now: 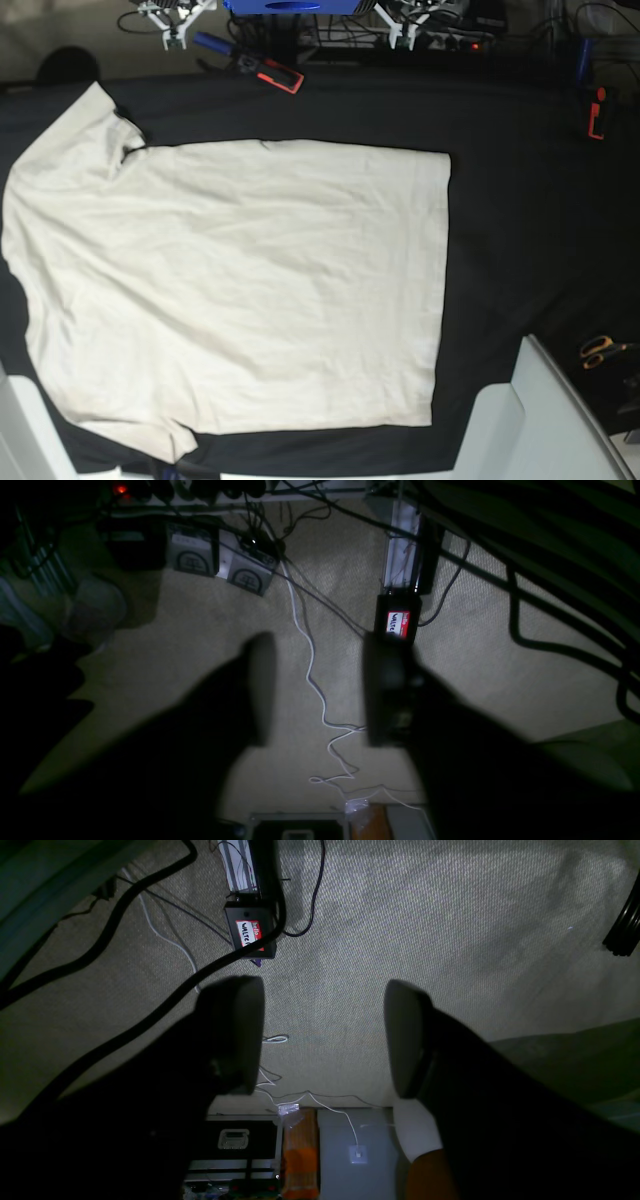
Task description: Fold the T-shirt properly
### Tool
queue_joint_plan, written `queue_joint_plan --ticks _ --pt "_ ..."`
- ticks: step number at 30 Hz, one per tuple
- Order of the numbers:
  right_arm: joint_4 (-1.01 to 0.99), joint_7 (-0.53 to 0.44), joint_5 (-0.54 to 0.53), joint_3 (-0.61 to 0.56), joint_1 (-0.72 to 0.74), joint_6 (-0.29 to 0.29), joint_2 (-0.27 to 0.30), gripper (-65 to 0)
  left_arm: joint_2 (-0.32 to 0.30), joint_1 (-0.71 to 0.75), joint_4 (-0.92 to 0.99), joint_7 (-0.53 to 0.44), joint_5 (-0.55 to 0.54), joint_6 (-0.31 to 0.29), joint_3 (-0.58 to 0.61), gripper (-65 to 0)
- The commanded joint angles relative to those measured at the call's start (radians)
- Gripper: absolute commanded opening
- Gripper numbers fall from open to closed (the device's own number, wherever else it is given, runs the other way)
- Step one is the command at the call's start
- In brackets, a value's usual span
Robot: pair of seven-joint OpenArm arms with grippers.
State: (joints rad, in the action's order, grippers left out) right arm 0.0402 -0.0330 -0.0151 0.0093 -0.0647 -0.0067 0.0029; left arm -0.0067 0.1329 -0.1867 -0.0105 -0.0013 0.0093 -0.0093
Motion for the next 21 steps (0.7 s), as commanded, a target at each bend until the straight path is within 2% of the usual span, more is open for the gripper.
queue_joint_plan --ticks 1,2,4,5,7,10,21 --pt "0.003 0.003 0.007 0.002 -0.005 0.003 0.006 -36.5 -0.002 0.006 0.002 0.002 0.001 0.001 0.001 -55.8" --pt "0.003 0.003 0.007 0.002 -0.005 0.003 0.006 -42.9 -0.002 0.006 0.002 0.002 0.001 0.001 0.001 -64.3" --pt "0.003 0.003 0.007 0.002 -0.005 0.003 0.006 -60.3 -0.002 0.006 0.002 0.002 0.001 0.001 0.001 -65.0" --pt "0.003 0.003 0.007 0.002 -0.005 0.003 0.006 -65.0 -0.002 0.006 0.002 0.002 0.001 0.001 0.001 -65.0" --pt "0.003 0.0 0.007 0.002 -0.005 0.003 0.006 -61.5 -0.002 0.006 0.003 0.002 0.001 0.001 0.001 -65.0" --pt "0.005 -0.003 0.007 0.002 -0.017 0.003 0.006 -65.0 -0.002 0.007 0.003 0.002 0.001 0.001 0.001 -65.0" --pt "0.005 0.003 0.008 -0.002 -0.019 0.003 0.007 -64.8 -0.002 0.032 -0.003 0.002 0.001 0.001 0.001 -65.0"
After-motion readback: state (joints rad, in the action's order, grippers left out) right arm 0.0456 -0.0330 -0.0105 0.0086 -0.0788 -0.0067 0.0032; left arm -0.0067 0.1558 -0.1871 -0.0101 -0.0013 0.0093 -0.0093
